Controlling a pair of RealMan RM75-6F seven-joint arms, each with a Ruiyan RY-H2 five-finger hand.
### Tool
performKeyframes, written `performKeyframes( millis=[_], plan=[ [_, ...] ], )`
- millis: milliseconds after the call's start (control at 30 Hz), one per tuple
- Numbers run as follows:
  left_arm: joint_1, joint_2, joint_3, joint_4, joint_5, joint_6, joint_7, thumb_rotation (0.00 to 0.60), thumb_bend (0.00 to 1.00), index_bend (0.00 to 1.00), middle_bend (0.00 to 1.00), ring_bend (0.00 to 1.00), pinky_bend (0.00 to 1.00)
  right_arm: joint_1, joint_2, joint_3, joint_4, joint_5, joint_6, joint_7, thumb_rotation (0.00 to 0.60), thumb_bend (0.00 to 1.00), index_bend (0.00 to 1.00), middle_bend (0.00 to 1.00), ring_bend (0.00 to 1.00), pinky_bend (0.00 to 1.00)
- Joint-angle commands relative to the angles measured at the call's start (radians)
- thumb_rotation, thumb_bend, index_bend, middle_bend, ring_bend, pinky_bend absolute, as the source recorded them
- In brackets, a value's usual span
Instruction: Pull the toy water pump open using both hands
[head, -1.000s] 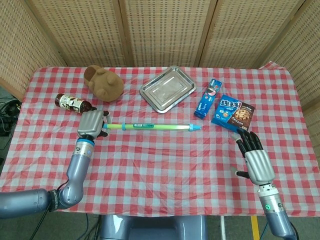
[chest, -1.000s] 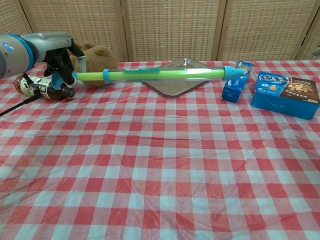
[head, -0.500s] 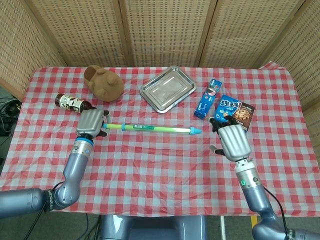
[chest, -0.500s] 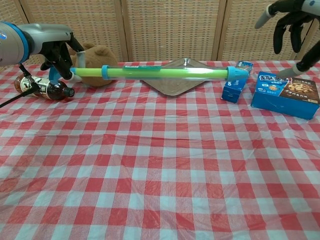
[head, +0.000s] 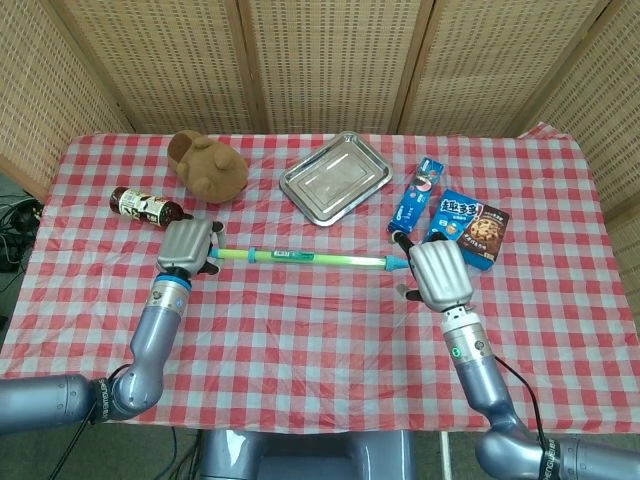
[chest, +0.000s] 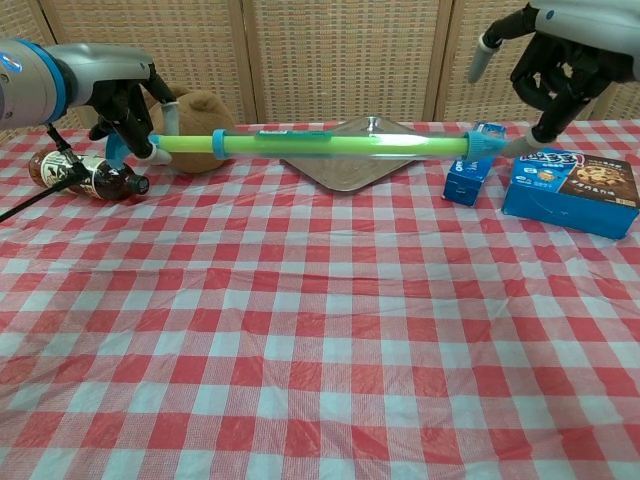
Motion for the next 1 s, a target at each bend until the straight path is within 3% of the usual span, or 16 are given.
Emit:
performKeyframes(
  millis=[33,500,1000],
  plan=[
    [-0.003,-0.001,0.000,-0.004,-0.005,0.000,-0.006,0.600,0.64,0.87,0.93,0.85,0.75,0.009,-0.013,-0.008,0.006,0.016,0.011,-0.008,0.600,0.25,0.37,0.88,0.85,0.45],
    [-0.018,0.006,0.009,-0.028,-0.028,-0.003,-0.028,0.600,0.64,0.87,0.93,0.85,0.75,0.041,-0.053,-0.028,0.015,0.070,0.042,-0.022,0.600,0.30,0.40,0.90,0.87,0.45],
    [-0.028,0.018,0.023,-0.045,-0.028,-0.014,-0.057,0.600,0.64,0.87,0.93,0.85,0.75,0.064,-0.082,-0.050,0.059,0.087,0.060,-0.007,0.600,0.34,0.52,0.95,0.91,0.49]
  ],
)
